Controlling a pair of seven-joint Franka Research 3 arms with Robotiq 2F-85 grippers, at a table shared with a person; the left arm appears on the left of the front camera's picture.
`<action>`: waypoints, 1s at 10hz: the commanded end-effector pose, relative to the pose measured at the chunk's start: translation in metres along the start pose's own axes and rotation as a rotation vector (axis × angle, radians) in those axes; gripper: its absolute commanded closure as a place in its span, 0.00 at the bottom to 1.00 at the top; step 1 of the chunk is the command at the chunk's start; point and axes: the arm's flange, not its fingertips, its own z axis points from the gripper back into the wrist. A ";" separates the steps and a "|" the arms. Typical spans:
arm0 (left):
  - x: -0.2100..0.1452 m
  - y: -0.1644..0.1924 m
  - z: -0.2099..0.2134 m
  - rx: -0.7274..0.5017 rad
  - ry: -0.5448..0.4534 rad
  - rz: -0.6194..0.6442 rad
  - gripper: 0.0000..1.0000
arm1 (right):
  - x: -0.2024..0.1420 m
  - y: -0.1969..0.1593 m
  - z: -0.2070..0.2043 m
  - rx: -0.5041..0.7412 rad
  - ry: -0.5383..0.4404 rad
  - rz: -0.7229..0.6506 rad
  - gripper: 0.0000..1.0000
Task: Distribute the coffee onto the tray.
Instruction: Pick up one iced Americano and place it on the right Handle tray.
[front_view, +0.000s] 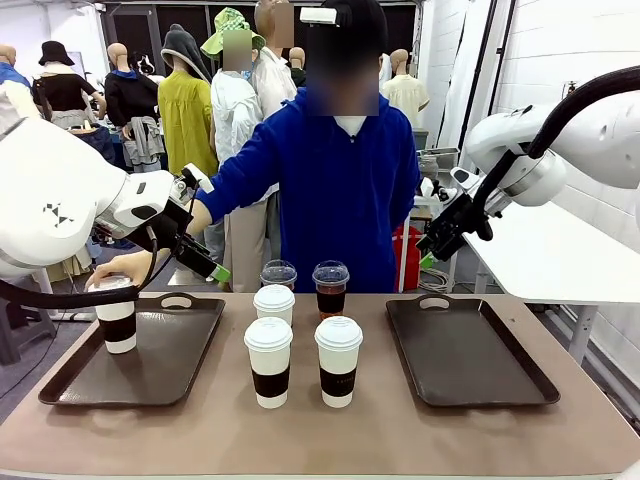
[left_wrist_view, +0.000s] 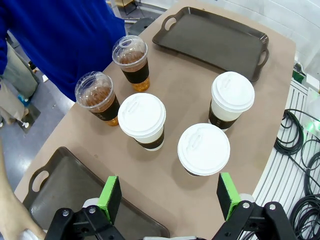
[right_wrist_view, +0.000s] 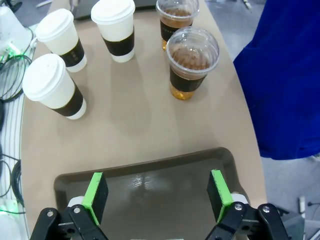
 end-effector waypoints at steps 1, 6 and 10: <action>-0.001 0.001 0.000 -0.005 -0.005 -0.014 0.00 | 0.000 0.000 0.000 0.000 0.000 0.000 0.00; -0.001 0.001 0.000 -0.005 -0.005 -0.014 0.00 | -0.038 -0.061 -0.059 0.090 -0.187 0.110 0.00; -0.001 0.001 0.000 -0.005 -0.005 -0.014 0.00 | -0.072 -0.088 -0.111 0.053 -0.356 0.071 0.00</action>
